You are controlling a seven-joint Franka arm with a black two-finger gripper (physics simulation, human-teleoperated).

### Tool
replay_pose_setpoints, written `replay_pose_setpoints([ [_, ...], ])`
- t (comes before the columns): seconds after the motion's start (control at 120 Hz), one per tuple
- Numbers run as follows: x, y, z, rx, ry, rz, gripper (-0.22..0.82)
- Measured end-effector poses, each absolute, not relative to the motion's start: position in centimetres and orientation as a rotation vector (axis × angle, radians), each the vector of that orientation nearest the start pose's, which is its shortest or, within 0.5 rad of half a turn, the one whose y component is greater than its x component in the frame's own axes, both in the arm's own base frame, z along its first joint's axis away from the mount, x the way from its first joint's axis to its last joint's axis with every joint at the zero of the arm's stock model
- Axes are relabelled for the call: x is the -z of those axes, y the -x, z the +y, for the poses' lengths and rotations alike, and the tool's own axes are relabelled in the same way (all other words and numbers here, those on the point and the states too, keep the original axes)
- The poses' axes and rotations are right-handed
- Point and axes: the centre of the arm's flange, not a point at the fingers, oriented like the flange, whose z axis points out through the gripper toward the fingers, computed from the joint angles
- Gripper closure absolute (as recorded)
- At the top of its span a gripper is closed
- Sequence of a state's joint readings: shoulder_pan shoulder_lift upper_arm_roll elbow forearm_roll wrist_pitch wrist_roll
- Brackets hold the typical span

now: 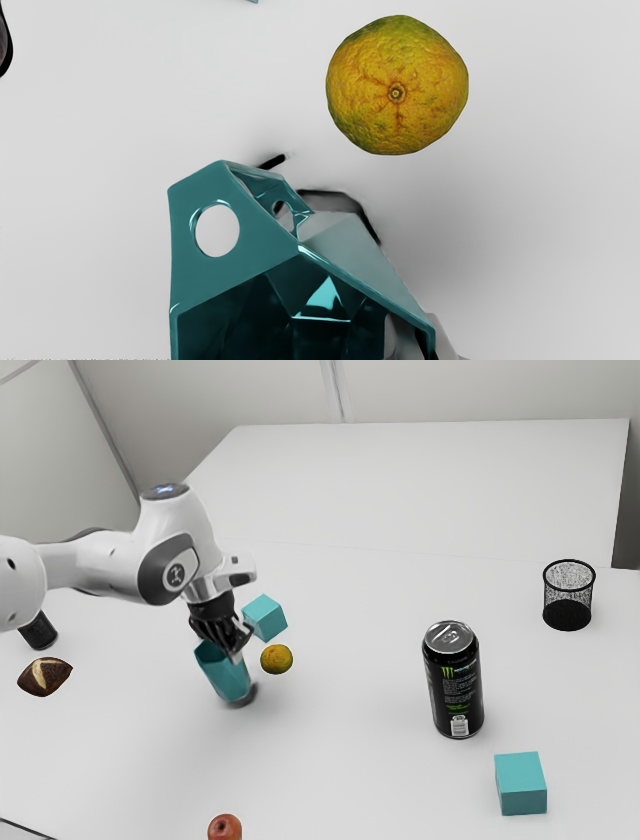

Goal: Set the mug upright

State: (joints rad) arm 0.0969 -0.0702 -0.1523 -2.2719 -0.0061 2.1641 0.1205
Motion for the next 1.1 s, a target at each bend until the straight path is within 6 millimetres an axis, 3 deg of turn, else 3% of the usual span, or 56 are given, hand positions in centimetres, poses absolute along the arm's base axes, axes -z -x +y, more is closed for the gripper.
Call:
replay_pose_setpoints([
  [0.367, -36.4, -50.1, -3.1, -0.034, 3.122, 0.150, 0.77],
  [0.675, -37.2, -49.9, -3.7, -0.001, 3.125, 0.084, 0.35],
  [0.792, -40.3, -49.7, -4.4, 0.066, 3.116, 0.082, 0.25],
  [0.983, -50.6, -51.9, -5.0, 0.213, 3.109, 0.058, 0.11],
  [1.1, -53.1, -53.0, -4.9, 0.175, 3.117, 0.033, 0.06],
])
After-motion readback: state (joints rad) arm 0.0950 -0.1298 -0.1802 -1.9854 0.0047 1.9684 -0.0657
